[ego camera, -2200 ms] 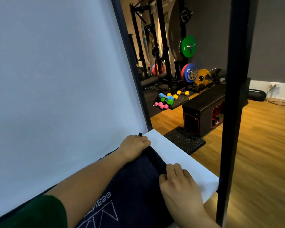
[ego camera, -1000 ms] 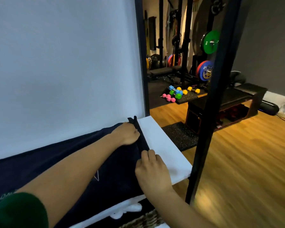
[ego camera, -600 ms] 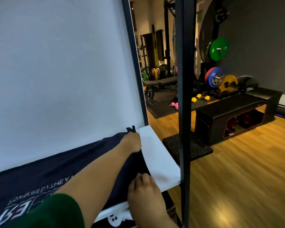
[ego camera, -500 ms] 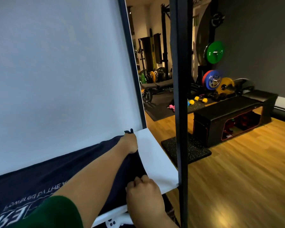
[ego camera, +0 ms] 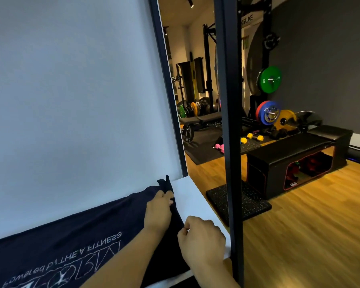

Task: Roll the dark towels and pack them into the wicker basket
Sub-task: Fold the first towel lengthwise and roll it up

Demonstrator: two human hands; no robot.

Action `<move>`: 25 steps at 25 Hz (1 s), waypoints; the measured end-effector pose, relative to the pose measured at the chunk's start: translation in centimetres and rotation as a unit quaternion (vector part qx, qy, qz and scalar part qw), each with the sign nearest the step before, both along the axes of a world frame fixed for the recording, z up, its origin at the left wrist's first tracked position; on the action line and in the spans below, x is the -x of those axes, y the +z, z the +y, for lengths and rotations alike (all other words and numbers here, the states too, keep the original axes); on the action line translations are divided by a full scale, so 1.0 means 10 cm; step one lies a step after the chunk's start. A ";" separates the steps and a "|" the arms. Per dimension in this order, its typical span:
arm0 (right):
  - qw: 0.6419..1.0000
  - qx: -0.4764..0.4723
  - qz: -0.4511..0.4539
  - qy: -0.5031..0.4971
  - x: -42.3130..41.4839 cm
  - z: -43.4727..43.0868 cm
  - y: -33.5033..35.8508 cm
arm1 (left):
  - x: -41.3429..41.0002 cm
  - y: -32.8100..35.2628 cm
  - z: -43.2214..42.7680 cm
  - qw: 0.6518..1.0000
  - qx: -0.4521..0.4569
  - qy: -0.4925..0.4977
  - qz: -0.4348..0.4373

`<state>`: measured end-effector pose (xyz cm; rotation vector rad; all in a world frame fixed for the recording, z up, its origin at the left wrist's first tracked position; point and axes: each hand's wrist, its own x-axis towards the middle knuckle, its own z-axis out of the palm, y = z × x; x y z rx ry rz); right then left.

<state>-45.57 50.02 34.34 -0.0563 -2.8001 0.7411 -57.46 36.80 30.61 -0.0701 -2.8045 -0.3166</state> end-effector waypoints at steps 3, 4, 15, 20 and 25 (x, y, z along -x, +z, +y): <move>0.993 -0.038 0.098 0.052 -0.08 -0.15 -0.18 | 0.04 -0.07 -0.03 0.995 0.086 -0.057 0.009; 0.982 -0.075 0.148 0.086 -0.12 -0.19 -0.27 | 0.04 -0.03 -0.03 0.990 0.121 -0.067 0.005; 0.998 0.047 0.046 -0.013 -0.17 -0.06 -0.15 | 0.26 0.30 0.15 0.985 0.095 0.021 -0.141; 0.993 0.113 -0.041 -0.022 0.05 0.06 -0.22 | 0.11 0.18 0.26 0.991 0.073 0.054 -0.099; 1.000 0.007 -0.015 0.005 -0.01 0.03 -0.19 | -0.01 -0.05 0.12 0.994 -0.084 0.070 -0.026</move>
